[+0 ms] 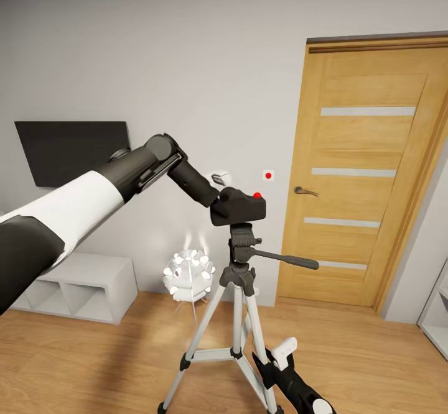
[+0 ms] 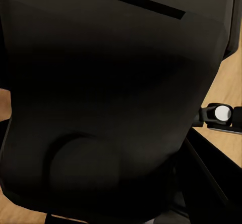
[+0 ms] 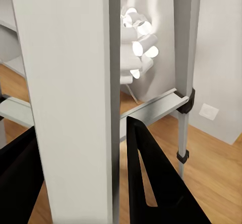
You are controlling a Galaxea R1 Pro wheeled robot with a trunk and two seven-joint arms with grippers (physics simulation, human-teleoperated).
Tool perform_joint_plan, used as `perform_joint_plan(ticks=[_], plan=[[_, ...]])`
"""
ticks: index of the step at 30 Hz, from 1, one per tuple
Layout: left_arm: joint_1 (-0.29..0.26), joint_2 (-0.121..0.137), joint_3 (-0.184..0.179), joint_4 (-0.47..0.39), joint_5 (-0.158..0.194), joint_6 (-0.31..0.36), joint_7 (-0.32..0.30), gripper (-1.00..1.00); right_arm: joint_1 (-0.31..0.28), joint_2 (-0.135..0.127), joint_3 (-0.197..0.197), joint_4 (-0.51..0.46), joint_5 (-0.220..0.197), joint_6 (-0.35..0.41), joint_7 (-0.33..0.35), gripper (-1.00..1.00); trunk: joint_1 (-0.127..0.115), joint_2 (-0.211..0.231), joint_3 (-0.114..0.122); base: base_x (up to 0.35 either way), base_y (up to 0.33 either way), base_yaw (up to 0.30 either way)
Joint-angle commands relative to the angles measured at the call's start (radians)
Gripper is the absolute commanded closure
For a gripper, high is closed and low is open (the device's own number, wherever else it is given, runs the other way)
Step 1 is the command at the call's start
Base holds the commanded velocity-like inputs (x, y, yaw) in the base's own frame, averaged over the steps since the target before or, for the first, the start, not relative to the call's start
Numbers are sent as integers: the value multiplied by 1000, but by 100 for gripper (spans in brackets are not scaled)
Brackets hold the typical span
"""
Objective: Attach the digital camera to the camera tripod in the bedroom.
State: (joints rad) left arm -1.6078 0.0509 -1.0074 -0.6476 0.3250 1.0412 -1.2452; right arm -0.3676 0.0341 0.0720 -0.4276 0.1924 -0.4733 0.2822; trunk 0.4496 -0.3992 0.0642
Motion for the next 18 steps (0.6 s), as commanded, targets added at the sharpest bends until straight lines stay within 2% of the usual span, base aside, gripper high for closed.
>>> perform_joint_plan(ticks=[1,18], plan=[[-1,0,-4,0,3,6,-3,100,-1,0,2,1,7,-4,0,100,0,-1,0,0,0,0],[-1,-5,-3,0,3,6,-5,100,-1,1,2,1,7,-4,0,100,0,-1,0,0,0,0]])
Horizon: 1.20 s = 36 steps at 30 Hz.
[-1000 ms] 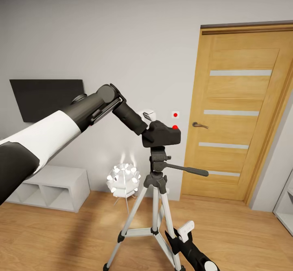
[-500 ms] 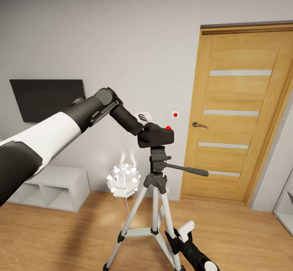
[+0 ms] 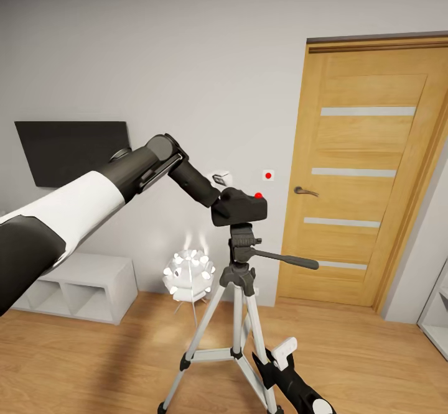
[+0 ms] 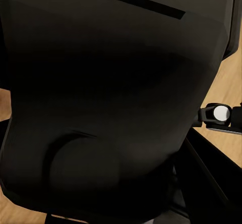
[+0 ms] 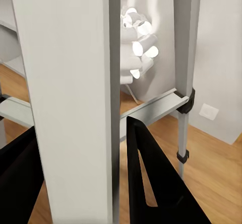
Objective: Attach the digital camera to the camera tripod in the bedroom.
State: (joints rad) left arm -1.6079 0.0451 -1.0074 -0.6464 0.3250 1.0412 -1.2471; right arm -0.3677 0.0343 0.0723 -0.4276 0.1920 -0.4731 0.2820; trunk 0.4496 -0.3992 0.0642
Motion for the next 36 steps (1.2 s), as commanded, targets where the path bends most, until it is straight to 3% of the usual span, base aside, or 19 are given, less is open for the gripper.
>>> perform_joint_plan(ticks=[1,36], plan=[[-1,0,-4,-1,3,6,-3,100,0,0,1,1,7,-4,0,100,0,-1,0,0,0,0],[6,-13,-5,-4,3,6,-3,100,0,0,1,1,7,-4,0,100,0,-1,0,0,0,0]])
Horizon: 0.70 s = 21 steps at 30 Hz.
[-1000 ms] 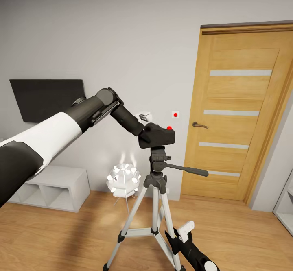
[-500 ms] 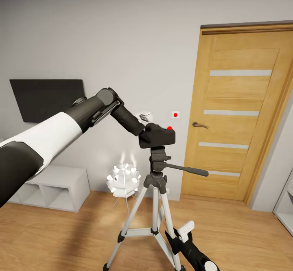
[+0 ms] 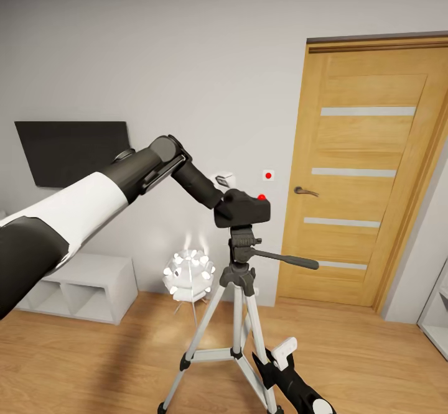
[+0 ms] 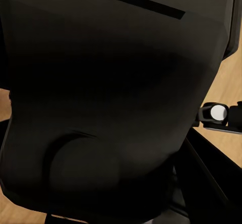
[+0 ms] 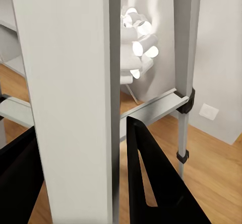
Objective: Attach the digital camera to the camera tripod in the bedroom.
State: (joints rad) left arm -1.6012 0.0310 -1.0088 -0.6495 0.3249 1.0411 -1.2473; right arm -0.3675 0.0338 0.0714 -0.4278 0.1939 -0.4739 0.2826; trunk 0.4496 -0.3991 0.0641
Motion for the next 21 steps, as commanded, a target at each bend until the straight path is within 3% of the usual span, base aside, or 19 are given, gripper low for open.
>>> perform_joint_plan(ticks=[1,2,3,21], plan=[[1,-1,-4,-1,3,6,-3,100,-1,0,2,1,5,-3,0,100,0,-1,0,0,0,0],[5,-4,-4,-1,3,6,-3,100,-1,0,2,1,5,-3,0,100,0,-1,0,0,0,0],[5,-5,-4,-1,3,6,-3,-100,-1,0,2,1,5,-3,0,100,0,-1,0,0,0,0],[7,-9,-4,2,3,6,-3,-100,-1,0,3,1,5,-3,0,100,0,-1,0,0,0,0]])
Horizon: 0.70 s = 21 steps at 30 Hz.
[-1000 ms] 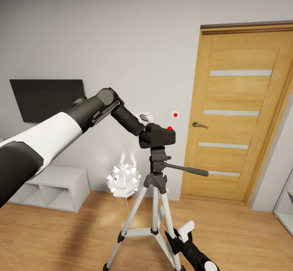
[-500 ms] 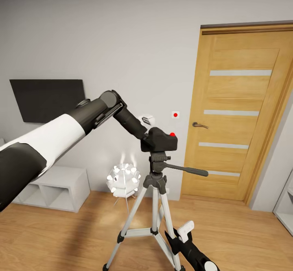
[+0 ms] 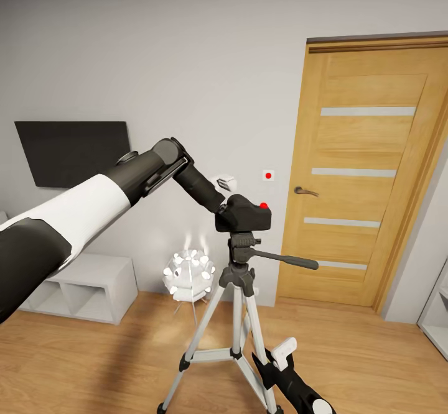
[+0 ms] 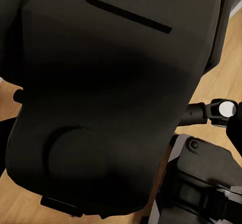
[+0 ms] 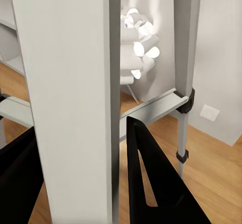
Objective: Attach the digital camera to the camera tripod in the bedroom.
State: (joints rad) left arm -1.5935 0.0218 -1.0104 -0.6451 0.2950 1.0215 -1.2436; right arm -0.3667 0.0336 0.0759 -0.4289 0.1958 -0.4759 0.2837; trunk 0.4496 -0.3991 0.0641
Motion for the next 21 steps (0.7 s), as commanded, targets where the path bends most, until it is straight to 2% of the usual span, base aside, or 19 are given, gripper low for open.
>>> perform_joint_plan(ticks=[1,8,13,14,15,17,21], plan=[[0,0,-2,-3,33,26,-7,-100,-1,0,-2,2,4,-1,-1,100,0,-1,0,0,0,0],[-1,11,-4,-7,33,26,-13,-100,-1,1,-1,2,4,-1,-1,100,0,-1,0,0,0,0],[-1,35,-2,-11,33,26,-55,-100,-1,0,-2,2,4,-1,-1,100,0,-1,0,0,0,0],[-2,63,-2,-40,33,26,-88,-100,-1,1,-2,2,4,-1,-1,100,0,-1,0,0,0,0],[-2,79,-1,-65,33,26,-96,-100,-1,0,-2,2,4,-1,-1,100,0,-1,0,0,0,0],[-2,95,0,-95,33,26,-101,-100,-1,1,-2,2,4,-1,-1,100,0,-1,0,0,0,0],[-1,152,2,-191,33,26,-109,-100,-1,0,-2,2,4,-1,-1,100,0,-1,0,0,0,0]])
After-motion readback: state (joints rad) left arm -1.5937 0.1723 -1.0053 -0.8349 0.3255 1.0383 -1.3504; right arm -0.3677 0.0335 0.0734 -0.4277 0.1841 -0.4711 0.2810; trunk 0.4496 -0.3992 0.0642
